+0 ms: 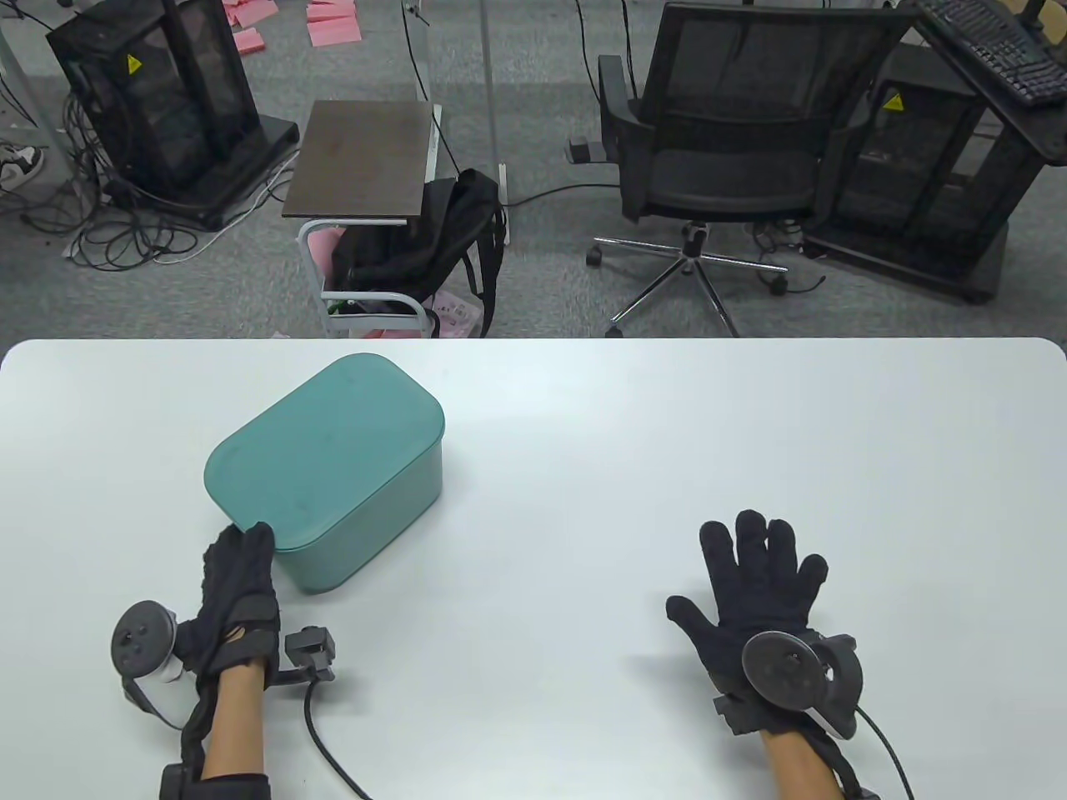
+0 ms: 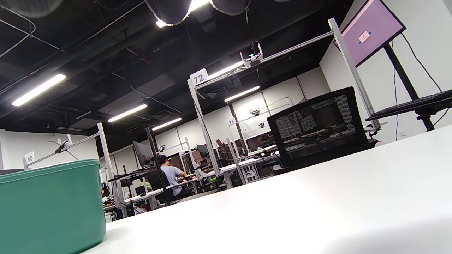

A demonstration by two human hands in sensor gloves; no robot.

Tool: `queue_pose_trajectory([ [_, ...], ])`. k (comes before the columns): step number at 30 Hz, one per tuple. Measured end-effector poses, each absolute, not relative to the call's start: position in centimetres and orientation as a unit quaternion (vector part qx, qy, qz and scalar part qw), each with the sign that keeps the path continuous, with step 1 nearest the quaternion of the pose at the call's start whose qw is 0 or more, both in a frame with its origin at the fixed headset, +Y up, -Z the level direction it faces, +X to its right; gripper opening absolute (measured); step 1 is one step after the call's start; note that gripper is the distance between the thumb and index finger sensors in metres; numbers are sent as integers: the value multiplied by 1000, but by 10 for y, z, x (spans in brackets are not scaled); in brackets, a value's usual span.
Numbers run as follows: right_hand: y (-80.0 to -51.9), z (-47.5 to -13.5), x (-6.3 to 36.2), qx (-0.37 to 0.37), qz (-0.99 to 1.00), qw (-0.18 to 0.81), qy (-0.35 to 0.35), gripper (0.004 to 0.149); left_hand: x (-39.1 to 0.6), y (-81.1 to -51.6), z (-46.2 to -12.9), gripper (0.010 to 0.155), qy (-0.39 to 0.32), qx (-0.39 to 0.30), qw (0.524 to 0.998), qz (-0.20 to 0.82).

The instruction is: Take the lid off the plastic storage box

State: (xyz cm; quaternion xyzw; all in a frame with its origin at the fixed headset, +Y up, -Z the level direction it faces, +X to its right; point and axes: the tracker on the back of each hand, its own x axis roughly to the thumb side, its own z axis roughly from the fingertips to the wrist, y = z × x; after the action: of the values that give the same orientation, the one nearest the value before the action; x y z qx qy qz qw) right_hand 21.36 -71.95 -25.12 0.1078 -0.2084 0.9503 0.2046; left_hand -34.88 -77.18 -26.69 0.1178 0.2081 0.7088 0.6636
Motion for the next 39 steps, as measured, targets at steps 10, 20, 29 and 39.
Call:
queue_pose_trajectory([
  [10,-718,-252,221,98,948,216,-213,81,-333,-791,-277,68,132,67,498,855],
  [20,-716,-254,230,84,945,227,-220,81,-314,-784,-276,67,103,69,483,867],
  [29,-713,-254,238,75,941,239,-228,81,-265,-760,-275,67,33,-4,514,857],
  [39,-708,-250,246,58,930,267,-245,79,-201,-748,-275,67,-14,-95,543,834],
])
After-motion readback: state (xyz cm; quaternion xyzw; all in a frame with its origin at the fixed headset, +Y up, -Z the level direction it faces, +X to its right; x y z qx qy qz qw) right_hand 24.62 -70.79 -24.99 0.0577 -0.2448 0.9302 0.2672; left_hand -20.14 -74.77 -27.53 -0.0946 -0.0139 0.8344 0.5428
